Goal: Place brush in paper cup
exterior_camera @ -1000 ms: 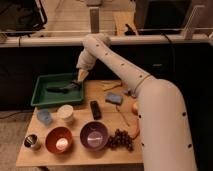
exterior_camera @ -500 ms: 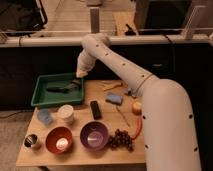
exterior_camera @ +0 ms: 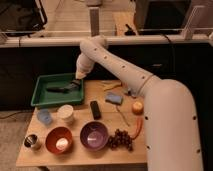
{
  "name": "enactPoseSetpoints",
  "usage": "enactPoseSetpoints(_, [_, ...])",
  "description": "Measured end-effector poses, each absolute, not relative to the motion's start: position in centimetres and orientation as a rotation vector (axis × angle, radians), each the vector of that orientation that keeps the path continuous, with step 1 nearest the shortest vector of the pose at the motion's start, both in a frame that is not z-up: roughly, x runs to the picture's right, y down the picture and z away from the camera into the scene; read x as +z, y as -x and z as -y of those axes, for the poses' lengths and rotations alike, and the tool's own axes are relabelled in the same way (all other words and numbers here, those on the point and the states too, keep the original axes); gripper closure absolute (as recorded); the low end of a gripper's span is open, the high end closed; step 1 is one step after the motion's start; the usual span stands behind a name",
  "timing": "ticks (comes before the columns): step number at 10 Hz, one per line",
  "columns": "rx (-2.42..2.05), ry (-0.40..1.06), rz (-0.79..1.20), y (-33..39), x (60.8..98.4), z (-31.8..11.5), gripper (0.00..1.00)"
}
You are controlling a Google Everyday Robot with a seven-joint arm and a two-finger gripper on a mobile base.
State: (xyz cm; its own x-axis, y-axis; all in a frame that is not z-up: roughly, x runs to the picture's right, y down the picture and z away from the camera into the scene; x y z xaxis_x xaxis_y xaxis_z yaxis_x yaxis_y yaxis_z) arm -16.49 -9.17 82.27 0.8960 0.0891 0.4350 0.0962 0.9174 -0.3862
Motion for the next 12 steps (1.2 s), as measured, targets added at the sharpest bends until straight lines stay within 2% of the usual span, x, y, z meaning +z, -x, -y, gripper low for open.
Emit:
enactPoseSetpoints(3, [0.031,0.446,0.410,19.4,88.1,11.8,0.31])
enactPoseSetpoints(4, [0.034,0.465,0.403,20.2,89.7,12.2,0.24])
enactPoseSetpoints(5, [0.029,0.486,0.396,21.0,91.3,12.2,0.20])
enactPoseSetpoints(7, [0.011,0.510,0.390,23.0,93.1,12.0,0.20])
enactPoseSetpoints(12, [-0.003,0.516,0.383,23.9,93.9,12.0,0.20])
